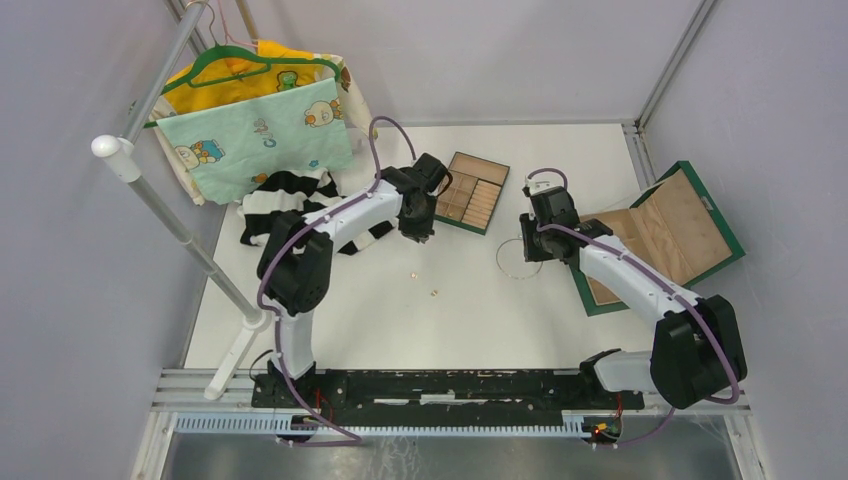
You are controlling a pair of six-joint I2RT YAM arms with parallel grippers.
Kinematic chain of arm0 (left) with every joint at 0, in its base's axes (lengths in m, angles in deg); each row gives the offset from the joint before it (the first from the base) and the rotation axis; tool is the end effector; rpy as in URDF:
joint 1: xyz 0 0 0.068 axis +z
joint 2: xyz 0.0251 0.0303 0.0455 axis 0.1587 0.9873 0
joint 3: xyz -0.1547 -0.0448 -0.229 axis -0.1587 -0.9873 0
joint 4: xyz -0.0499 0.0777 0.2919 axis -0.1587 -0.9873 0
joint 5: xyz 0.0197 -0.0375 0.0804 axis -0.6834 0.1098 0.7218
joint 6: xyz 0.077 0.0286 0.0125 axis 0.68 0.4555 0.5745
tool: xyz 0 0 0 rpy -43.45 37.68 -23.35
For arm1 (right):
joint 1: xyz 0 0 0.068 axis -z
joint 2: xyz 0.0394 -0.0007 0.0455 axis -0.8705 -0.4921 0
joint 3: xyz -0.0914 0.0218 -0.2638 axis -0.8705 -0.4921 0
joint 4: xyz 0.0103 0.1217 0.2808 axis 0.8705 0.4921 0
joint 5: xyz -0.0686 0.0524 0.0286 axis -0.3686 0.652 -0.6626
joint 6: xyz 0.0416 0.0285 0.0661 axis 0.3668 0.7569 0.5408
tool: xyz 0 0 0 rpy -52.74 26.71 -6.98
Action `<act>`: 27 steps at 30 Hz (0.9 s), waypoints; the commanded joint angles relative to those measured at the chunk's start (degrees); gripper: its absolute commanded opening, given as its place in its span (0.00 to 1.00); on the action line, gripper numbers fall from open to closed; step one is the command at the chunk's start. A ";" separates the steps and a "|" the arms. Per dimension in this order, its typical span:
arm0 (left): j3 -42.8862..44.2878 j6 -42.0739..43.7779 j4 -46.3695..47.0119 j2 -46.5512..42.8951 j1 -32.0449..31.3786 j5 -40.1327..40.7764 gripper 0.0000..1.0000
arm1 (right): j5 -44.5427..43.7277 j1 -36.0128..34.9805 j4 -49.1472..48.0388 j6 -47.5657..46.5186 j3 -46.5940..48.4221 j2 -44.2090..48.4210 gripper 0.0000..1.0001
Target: Organize the mixed jewelry
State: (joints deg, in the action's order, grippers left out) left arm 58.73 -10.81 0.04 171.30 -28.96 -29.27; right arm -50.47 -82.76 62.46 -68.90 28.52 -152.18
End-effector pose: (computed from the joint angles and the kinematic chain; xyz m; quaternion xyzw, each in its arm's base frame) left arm 0.3779 -0.2888 0.1704 0.1100 0.9759 -0.0617 0.1783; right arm 0.3064 0.1162 0.1858 -0.0392 0.9505 0.0451 0.3051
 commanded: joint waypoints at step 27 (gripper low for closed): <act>-11.36 -0.22 0.17 -5.19 -1.69 0.70 0.36 | 2.83 0.06 -2.52 -2.28 6.45 -6.37 0.33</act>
State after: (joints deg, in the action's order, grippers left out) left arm 46.68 -10.86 -1.20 165.20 -29.81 -28.16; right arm -47.70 -82.76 61.22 -70.45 32.39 -158.30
